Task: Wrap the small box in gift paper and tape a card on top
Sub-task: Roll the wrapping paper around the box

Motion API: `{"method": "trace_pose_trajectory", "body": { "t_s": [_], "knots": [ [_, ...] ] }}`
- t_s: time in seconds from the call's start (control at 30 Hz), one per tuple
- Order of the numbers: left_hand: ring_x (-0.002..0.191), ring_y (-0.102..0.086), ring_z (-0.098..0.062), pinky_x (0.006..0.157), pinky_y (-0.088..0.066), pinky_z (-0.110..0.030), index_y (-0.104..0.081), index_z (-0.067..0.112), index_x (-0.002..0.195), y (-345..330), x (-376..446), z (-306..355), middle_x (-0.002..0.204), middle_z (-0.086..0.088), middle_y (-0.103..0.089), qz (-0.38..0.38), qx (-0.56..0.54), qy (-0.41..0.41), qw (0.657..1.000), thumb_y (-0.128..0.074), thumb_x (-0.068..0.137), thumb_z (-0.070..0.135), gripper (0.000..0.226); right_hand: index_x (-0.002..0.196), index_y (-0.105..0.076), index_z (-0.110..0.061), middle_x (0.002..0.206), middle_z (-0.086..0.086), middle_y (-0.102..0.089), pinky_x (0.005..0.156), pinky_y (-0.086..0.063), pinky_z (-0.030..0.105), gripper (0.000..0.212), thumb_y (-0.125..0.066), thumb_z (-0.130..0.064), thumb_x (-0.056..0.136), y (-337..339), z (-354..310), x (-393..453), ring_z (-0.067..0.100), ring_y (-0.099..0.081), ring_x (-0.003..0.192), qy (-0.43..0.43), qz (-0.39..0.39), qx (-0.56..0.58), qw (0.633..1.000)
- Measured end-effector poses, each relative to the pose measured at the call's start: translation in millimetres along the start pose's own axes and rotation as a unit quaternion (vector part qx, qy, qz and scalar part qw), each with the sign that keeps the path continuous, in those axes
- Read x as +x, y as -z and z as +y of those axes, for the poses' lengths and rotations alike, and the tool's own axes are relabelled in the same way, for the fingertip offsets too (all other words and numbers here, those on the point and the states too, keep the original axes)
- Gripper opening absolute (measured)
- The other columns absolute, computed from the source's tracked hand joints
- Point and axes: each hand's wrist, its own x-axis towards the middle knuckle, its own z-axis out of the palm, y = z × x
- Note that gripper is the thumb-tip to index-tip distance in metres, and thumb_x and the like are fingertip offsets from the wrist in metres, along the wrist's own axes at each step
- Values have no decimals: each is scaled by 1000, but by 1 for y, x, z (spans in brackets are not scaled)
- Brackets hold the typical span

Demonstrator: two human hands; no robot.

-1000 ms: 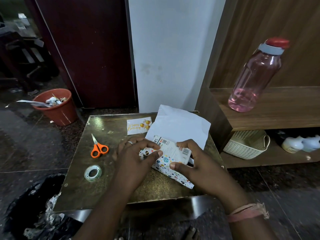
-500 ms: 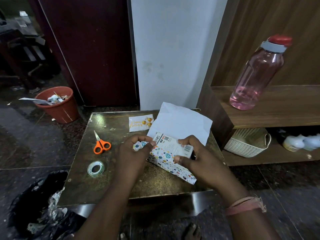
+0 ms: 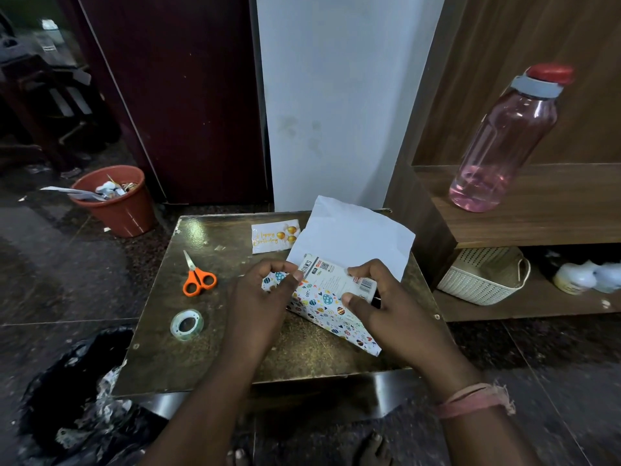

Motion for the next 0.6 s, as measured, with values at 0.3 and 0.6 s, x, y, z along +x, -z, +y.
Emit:
{"method": "trace_pose_trajectory", "body": {
  "t_s": [0.3,0.6],
  "knots": [
    [102,-61,13,76,-40,-8,-76,32,93,6,-2,7,107,22,-73,1,6,-14,1000,-77,89,37,7,121,-48,-41,126,-15,-56,91,-54,35,32,-66,-35,95,-5,4,0,11,-58,115,54,29,6,998],
    [91,-68,8,77,-47,-23,-74,33,99,19,-1,15,95,26,-75,27,-40,-35,998,-62,98,43,16,122,-54,-42,129,-24,-54,87,-41,8,31,-68,-38,95,-3,1,0,-8,-47,122,61,43,14,997]
  ]
}}
